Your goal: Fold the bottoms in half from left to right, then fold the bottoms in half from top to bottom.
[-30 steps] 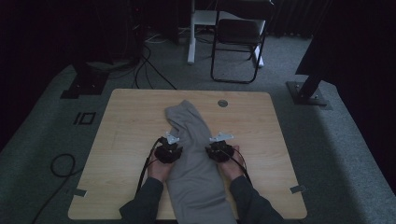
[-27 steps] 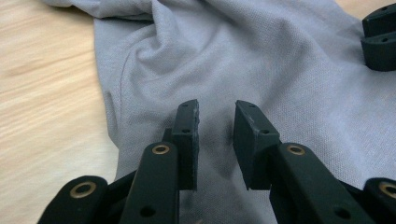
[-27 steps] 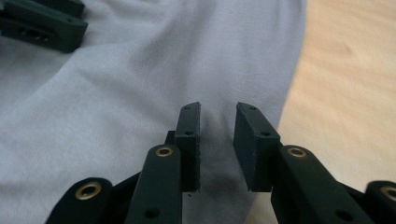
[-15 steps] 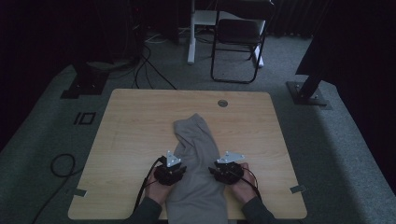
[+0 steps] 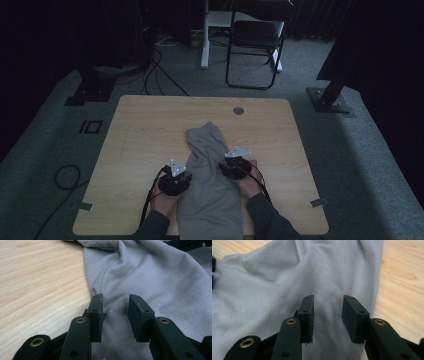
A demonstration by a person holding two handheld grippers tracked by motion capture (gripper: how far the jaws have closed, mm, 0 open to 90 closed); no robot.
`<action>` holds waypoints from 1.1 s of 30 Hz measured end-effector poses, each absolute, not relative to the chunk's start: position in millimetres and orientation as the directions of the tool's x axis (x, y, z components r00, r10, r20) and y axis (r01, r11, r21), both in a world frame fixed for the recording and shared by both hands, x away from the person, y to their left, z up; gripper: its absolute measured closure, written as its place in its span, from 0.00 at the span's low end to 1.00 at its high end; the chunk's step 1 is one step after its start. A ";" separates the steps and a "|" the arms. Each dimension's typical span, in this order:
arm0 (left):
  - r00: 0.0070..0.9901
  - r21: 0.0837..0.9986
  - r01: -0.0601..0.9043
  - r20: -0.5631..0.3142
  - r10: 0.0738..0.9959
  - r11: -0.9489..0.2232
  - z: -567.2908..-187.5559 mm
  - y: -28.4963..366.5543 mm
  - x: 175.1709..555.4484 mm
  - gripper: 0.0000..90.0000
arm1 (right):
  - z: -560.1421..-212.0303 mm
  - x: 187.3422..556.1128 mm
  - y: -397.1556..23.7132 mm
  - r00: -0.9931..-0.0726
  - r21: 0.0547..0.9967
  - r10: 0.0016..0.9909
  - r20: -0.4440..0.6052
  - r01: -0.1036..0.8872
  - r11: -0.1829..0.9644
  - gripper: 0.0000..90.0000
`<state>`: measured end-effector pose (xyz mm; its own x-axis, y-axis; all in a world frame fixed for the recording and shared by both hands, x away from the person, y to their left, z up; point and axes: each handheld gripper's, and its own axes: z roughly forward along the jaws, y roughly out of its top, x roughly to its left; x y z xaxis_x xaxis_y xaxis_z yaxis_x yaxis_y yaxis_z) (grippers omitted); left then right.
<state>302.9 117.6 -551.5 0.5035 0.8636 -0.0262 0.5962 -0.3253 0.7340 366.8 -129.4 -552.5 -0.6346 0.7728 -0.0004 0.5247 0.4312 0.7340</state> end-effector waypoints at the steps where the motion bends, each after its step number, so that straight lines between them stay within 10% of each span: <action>1: 0.507 0.733 0.596 -0.026 0.862 -0.328 -551.5 117.2 301.1 0.73 | -552.7 363.1 -131.9 -0.636 0.735 0.771 0.000 0.523 0.431 0.70; 14: 0.553 0.741 0.581 -0.057 0.831 -0.335 -548.7 109.9 272.7 0.70 | -543.7 325.1 -148.0 -0.661 0.772 0.750 -0.015 0.469 0.429 0.63; 25: 0.529 0.736 0.590 -0.039 0.848 -0.334 -550.0 108.2 288.9 0.69 | -512.9 412.4 -141.7 -0.596 0.821 0.800 0.067 0.488 0.295 0.56; 33: 0.524 0.732 0.600 -0.055 0.850 -0.322 -553.5 109.9 293.1 0.70 | -523.1 470.5 -108.4 -0.627 0.715 0.777 0.056 0.569 0.407 0.61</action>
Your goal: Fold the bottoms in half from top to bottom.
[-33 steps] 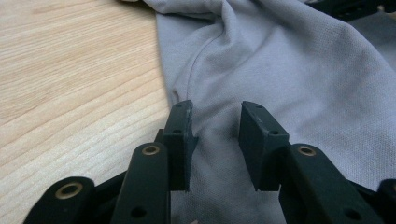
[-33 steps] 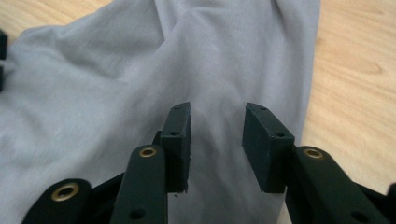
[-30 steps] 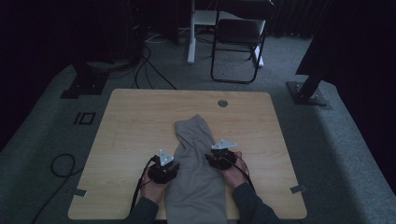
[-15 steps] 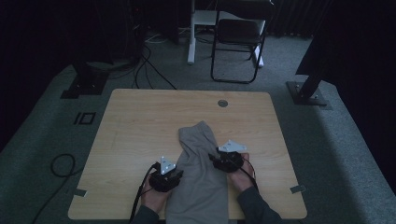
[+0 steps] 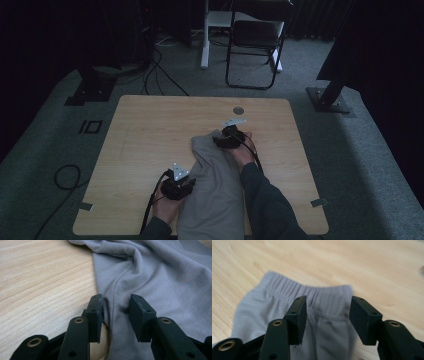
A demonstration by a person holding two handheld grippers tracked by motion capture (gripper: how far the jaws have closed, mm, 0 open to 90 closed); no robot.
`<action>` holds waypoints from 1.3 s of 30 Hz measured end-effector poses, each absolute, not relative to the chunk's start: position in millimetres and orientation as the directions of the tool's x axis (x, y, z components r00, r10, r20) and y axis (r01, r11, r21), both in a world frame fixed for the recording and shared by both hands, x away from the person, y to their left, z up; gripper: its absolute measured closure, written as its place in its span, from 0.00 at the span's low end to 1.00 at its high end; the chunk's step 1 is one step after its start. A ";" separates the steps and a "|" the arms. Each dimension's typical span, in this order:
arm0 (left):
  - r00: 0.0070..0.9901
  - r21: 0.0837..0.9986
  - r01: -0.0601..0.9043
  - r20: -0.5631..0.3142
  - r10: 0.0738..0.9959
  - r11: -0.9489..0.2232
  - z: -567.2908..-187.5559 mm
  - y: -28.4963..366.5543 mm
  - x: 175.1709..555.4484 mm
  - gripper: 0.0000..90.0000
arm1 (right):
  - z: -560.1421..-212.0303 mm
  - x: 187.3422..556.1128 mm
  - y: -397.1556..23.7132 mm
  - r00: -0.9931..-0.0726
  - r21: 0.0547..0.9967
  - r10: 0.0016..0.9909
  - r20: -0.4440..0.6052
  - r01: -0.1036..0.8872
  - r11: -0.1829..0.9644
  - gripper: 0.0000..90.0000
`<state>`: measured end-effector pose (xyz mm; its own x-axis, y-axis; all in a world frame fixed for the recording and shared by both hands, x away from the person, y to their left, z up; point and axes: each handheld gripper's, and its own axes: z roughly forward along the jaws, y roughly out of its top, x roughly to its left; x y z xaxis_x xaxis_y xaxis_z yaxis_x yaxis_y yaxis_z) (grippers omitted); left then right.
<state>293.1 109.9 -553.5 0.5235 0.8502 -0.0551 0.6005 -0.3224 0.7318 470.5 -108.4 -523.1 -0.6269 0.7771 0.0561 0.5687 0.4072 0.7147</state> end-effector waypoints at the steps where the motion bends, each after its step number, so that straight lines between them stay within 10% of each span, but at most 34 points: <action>1: 0.526 0.731 0.600 -0.053 0.849 -0.326 -553.4 110.3 292.9 0.71 | -526.4 475.0 -105.7 -0.634 0.689 0.772 0.040 0.577 0.438 0.73; 7: 0.513 0.722 0.615 -0.062 0.856 -0.317 -552.1 112.6 284.3 0.79 | -516.7 485.3 -105.4 -0.567 0.749 0.824 0.001 0.546 0.374 0.91; 15: 0.505 0.715 0.623 -0.057 0.861 -0.318 -551.3 113.8 274.9 0.76 | -533.7 496.1 -94.0 -0.558 0.706 0.830 0.011 0.592 0.388 0.63; 27: 0.510 0.708 0.628 -0.061 0.858 -0.323 -550.3 110.5 262.9 0.91 | -540.4 482.9 -111.1 -0.481 0.650 0.877 -0.011 0.663 0.372 0.81; 39: 0.502 0.780 0.562 -0.057 0.863 -0.275 -517.0 110.2 306.2 0.61 | -547.4 463.7 -142.6 -0.488 0.706 0.870 0.078 0.643 0.297 0.65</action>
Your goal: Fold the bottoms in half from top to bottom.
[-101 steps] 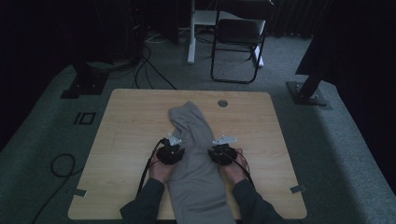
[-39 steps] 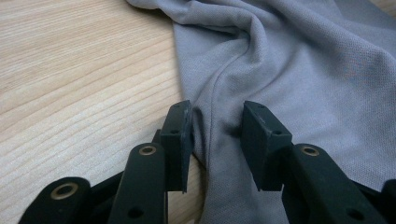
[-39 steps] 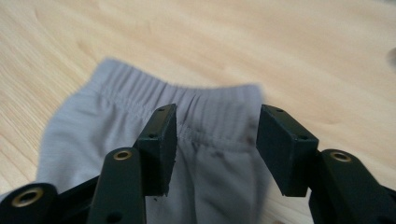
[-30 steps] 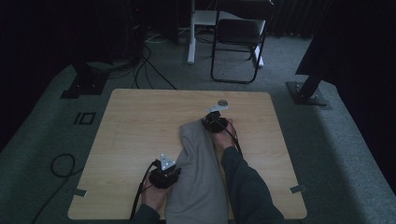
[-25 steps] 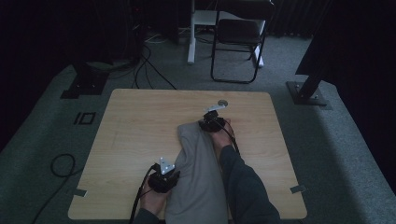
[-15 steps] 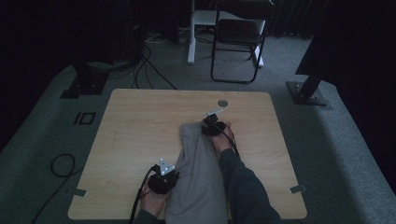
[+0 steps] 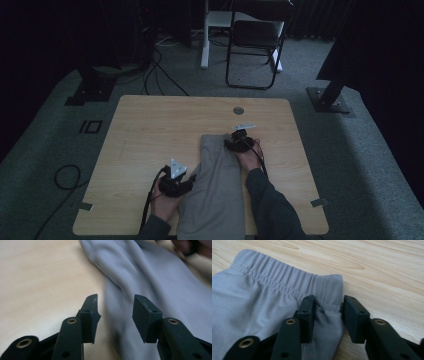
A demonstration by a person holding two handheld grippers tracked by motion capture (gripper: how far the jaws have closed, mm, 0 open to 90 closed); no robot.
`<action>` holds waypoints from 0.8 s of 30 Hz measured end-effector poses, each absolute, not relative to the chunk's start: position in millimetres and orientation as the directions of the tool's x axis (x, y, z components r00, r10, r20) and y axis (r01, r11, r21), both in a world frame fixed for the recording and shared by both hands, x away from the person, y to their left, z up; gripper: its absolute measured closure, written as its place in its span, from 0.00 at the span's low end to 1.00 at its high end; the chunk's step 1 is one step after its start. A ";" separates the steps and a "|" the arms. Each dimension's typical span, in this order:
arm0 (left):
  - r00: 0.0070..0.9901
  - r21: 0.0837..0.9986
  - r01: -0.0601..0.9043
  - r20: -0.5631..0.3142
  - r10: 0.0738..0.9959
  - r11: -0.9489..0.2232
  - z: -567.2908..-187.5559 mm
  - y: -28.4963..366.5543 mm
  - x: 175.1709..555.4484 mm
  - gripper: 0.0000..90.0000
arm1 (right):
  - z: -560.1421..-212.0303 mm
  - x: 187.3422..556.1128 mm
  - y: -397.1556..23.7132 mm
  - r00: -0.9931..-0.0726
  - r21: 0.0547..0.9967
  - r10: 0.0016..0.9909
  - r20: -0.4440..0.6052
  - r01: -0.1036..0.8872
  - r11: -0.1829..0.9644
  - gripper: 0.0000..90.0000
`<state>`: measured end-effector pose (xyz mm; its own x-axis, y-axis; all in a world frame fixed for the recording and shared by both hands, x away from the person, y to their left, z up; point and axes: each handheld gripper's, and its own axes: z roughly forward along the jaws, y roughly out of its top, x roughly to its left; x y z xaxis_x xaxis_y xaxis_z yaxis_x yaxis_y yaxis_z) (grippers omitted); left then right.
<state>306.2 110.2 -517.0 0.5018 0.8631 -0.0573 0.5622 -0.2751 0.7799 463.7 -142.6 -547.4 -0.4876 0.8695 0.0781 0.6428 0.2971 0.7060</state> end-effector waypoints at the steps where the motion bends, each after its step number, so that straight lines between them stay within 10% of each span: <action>1: 0.493 0.778 0.576 -0.087 0.865 -0.250 -515.9 108.9 322.1 0.60 | -547.4 463.7 -142.6 -0.488 0.707 0.869 0.080 0.643 0.296 0.63; 6: 0.455 0.759 0.612 -0.108 0.884 -0.222 -517.5 91.8 379.1 0.55 | -542.1 462.5 -149.0 -0.470 0.751 0.872 0.140 0.624 0.216 0.62; 14: 0.376 0.667 0.716 -0.118 0.919 -0.207 -541.0 74.5 439.2 0.61 | -530.5 460.2 -156.7 -0.442 0.782 0.887 0.137 0.597 0.177 0.86; 18: 0.354 0.663 0.721 -0.101 0.930 -0.202 -543.4 79.6 445.2 0.84 | -529.6 462.2 -159.7 -0.434 0.784 0.887 0.156 0.601 0.156 0.74; 24: 0.355 0.655 0.726 -0.095 0.930 -0.210 -542.0 83.0 450.8 0.79 | -536.3 469.5 -160.8 -0.440 0.766 0.868 0.229 0.631 0.118 0.59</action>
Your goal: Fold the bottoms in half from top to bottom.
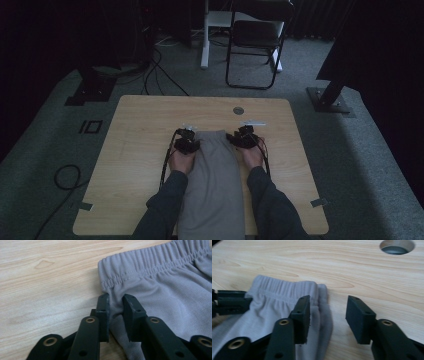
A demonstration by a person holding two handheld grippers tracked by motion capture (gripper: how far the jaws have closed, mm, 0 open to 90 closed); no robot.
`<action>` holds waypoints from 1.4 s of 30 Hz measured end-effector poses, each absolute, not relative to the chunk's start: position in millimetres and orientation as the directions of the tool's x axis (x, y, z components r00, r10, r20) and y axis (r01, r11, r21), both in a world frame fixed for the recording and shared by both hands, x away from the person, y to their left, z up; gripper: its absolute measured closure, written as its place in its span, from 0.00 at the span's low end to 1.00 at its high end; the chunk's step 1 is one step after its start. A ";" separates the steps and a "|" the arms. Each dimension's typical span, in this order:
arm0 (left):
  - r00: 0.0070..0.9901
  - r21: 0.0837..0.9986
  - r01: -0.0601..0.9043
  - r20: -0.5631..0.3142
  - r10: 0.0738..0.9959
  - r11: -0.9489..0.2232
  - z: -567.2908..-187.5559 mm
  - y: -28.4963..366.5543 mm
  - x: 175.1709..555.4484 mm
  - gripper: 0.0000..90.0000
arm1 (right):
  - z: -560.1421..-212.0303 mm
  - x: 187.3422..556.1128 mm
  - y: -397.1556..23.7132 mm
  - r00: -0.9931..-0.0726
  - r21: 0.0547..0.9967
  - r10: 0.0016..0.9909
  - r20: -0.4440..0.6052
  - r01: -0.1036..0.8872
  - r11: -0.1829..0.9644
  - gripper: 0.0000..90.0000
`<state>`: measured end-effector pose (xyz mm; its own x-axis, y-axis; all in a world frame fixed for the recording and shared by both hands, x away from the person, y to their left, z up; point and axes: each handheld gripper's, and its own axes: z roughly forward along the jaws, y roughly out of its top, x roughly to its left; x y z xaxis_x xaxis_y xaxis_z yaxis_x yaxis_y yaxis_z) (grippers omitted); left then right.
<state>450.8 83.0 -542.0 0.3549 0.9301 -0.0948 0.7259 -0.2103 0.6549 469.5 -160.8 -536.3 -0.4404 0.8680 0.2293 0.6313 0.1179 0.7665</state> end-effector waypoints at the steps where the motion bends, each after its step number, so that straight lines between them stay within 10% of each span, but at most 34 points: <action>1: 0.355 0.657 0.726 -0.105 0.929 -0.203 -542.2 83.5 452.5 0.73 | -537.2 471.3 -159.6 -0.442 0.762 0.863 0.244 0.638 0.111 0.58; 8: 0.363 0.658 0.725 -0.111 0.925 -0.206 -542.5 80.1 462.3 0.63 | -546.3 487.9 -135.5 -0.429 0.702 0.892 0.144 0.680 0.213 0.62; 20: 0.450 0.677 0.680 -0.085 0.889 -0.280 -521.7 78.5 468.8 0.96 | -535.5 489.3 -125.7 -0.411 0.660 0.900 0.145 0.718 0.222 0.92; 31: 0.500 0.859 0.445 -0.005 0.866 -0.252 -409.0 86.2 474.1 0.96 | -417.7 494.5 -142.9 -0.488 0.888 0.866 0.108 0.439 0.137 0.92; 42: 0.521 0.912 0.343 0.016 0.853 -0.226 -361.4 77.9 469.1 0.96 | -377.4 487.2 -159.5 -0.487 0.948 0.862 0.137 0.318 0.028 0.91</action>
